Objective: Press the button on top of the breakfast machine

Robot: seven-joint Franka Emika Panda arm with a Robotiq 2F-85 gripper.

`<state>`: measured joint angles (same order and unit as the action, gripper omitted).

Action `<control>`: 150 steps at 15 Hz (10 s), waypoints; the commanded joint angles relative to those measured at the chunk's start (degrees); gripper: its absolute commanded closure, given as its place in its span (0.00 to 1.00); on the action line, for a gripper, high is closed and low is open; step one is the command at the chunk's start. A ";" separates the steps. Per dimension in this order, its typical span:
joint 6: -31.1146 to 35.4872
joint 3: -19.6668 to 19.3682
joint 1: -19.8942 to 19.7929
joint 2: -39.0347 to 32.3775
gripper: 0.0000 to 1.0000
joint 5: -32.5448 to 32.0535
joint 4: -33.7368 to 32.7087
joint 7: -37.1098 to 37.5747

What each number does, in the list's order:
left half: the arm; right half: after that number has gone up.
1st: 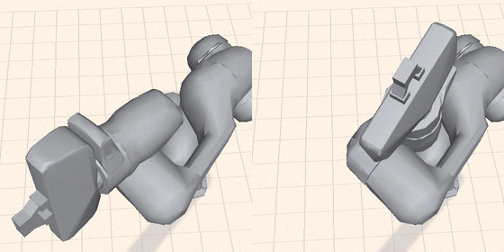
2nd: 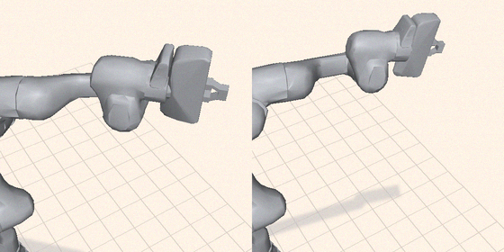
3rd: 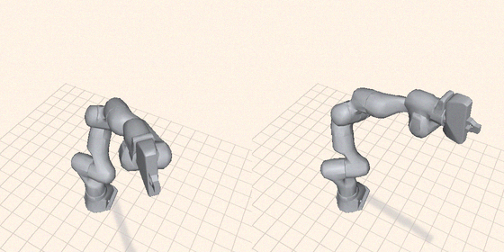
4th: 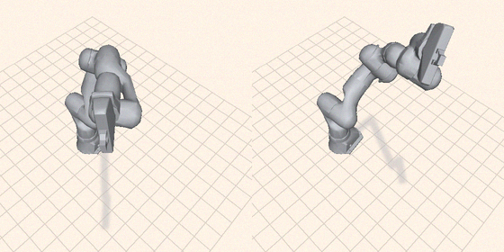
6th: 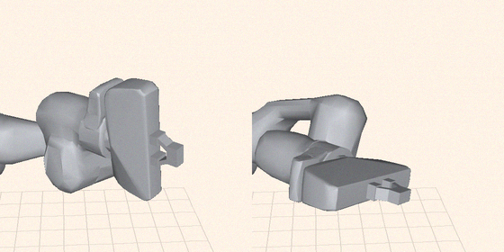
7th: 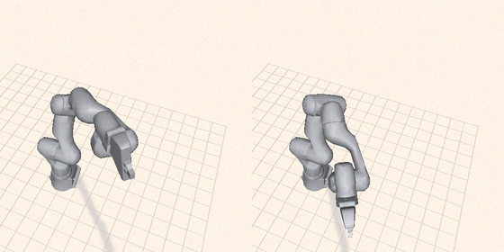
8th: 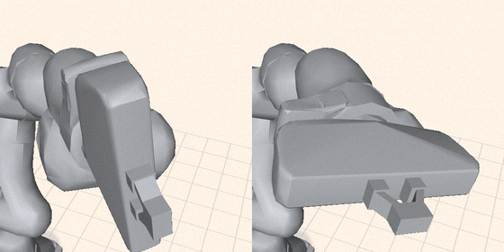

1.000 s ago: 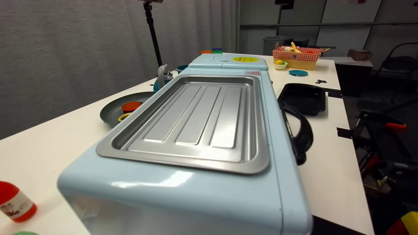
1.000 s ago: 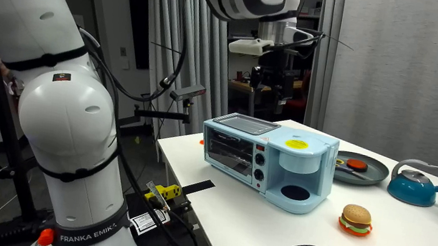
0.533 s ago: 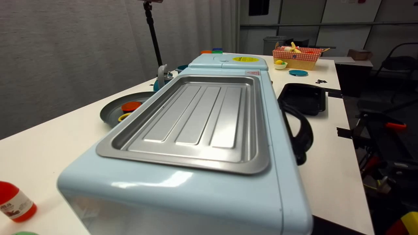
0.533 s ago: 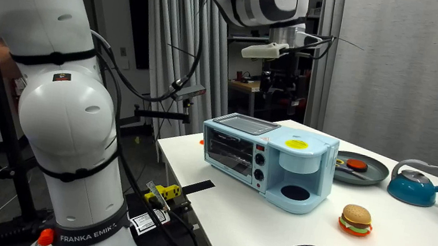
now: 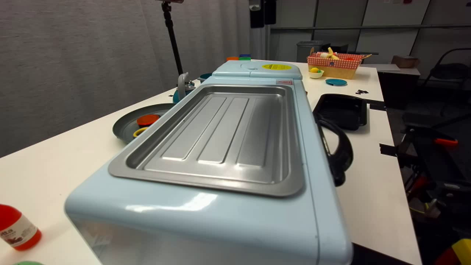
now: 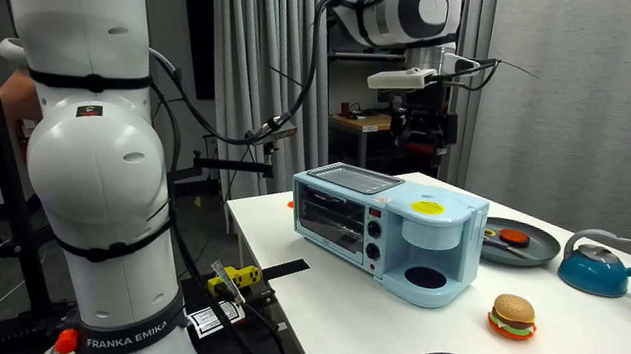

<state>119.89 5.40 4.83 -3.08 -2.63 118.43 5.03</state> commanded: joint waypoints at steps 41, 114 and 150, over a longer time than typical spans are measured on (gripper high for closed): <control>-0.95 -1.41 0.38 -10.98 1.00 -0.18 -6.38 0.33; 10.20 -2.66 -0.59 -2.59 1.00 0.56 10.33 3.45; 7.51 3.28 1.45 26.75 0.00 -2.54 22.07 0.42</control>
<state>127.26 8.59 6.06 20.60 -4.29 138.59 6.38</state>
